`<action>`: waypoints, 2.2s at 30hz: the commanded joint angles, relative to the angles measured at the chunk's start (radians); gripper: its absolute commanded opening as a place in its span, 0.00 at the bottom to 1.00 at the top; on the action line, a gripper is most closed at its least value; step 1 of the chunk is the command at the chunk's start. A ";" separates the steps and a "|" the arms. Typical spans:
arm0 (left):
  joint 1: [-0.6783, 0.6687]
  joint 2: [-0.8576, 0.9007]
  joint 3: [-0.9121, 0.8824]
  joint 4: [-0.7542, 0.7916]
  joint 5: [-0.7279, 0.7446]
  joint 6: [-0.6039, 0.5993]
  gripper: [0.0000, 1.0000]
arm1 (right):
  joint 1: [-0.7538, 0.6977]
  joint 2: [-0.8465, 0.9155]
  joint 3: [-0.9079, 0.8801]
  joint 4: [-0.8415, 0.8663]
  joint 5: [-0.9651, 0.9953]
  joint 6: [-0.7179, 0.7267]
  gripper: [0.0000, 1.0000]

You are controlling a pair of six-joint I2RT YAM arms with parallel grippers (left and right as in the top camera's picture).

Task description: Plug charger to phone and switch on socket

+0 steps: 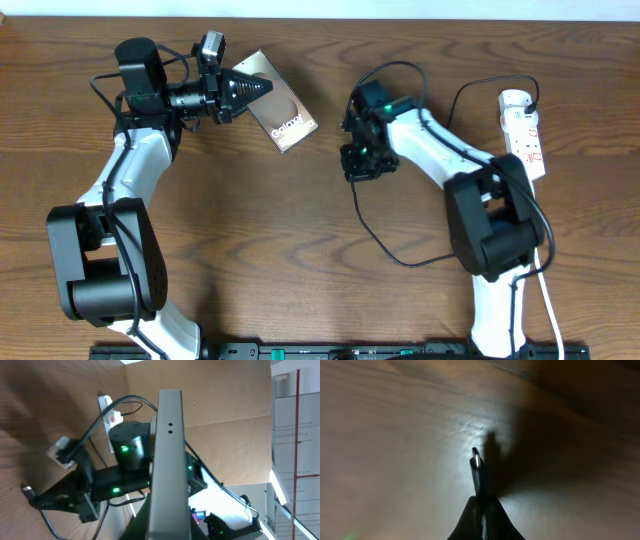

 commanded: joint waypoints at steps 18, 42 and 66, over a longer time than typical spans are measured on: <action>-0.001 -0.029 0.017 0.006 0.032 0.014 0.07 | 0.096 0.121 0.012 0.029 0.171 0.090 0.16; -0.001 -0.029 0.017 0.006 0.032 0.014 0.07 | -0.127 -0.101 0.047 -0.138 -0.469 -0.379 0.01; -0.001 -0.029 0.017 0.006 0.032 0.013 0.07 | -0.094 -0.143 0.032 -0.178 0.060 -0.186 0.01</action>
